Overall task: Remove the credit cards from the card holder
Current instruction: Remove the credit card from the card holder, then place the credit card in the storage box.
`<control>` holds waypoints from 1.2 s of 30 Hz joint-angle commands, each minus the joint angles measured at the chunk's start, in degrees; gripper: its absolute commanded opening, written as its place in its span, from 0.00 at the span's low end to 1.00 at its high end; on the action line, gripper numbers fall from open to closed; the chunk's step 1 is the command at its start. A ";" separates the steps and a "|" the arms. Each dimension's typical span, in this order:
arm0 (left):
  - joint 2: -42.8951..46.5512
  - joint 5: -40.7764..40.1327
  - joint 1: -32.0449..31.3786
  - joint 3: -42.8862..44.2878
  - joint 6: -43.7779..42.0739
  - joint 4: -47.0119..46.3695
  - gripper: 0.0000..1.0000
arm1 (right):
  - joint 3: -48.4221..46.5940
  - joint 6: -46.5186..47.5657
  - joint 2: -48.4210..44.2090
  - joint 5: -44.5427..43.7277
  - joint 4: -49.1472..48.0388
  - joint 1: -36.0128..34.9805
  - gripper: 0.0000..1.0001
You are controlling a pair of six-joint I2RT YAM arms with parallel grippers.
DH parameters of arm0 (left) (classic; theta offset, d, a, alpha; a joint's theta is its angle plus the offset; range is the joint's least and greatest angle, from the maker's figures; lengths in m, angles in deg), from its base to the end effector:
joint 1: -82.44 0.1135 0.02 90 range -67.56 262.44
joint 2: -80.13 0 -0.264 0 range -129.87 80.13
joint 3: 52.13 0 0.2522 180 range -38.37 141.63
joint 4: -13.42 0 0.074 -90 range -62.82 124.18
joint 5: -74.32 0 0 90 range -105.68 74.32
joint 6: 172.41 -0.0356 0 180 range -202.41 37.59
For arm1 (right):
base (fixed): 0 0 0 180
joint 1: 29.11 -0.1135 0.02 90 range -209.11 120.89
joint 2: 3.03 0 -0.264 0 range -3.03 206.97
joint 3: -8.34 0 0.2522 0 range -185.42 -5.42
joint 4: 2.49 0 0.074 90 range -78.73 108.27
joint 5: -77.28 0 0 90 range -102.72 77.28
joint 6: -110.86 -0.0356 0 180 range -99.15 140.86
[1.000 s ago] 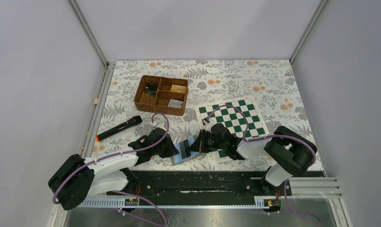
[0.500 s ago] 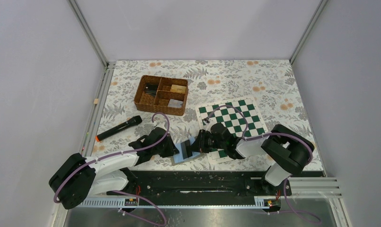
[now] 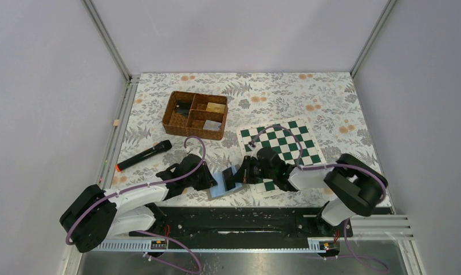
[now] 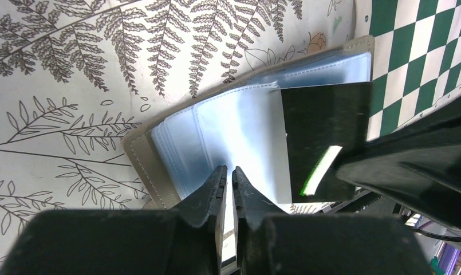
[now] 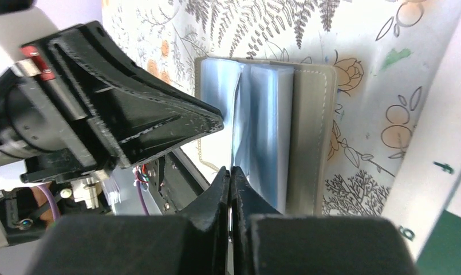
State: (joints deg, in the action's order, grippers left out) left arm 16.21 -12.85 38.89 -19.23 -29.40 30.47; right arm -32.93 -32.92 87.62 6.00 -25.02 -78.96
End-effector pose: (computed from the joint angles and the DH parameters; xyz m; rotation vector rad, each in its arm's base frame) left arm 0.1389 -0.1344 0.1391 -0.1885 2.5739 -0.7805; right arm 0.1739 0.2239 0.1374 -0.1565 2.3434 1.3669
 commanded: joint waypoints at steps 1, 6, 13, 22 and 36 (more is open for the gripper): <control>-1.76 -2.62 -0.01 -0.98 -1.29 6.76 0.10 | -2.15 6.10 -9.18 -2.03 8.05 1.97 0.00; -1.81 -5.27 0.04 2.63 -2.93 10.24 0.10 | -3.60 9.28 -14.93 -3.57 14.62 2.42 0.00; 1.15 -5.62 -0.02 8.75 -3.98 14.27 0.14 | -5.57 14.12 -21.90 -4.79 19.27 2.44 0.00; 12.33 -4.58 0.07 17.10 -3.27 20.50 0.35 | -12.03 37.58 -25.00 -10.56 20.27 2.34 0.00; 21.00 -3.83 1.18 29.73 2.21 23.46 0.60 | 4.75 92.24 -28.46 -10.85 -10.51 0.39 0.00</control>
State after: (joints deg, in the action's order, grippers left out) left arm 36.30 -17.02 39.78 8.53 -30.29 54.90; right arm -29.13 41.83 61.37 -3.12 -26.55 -76.97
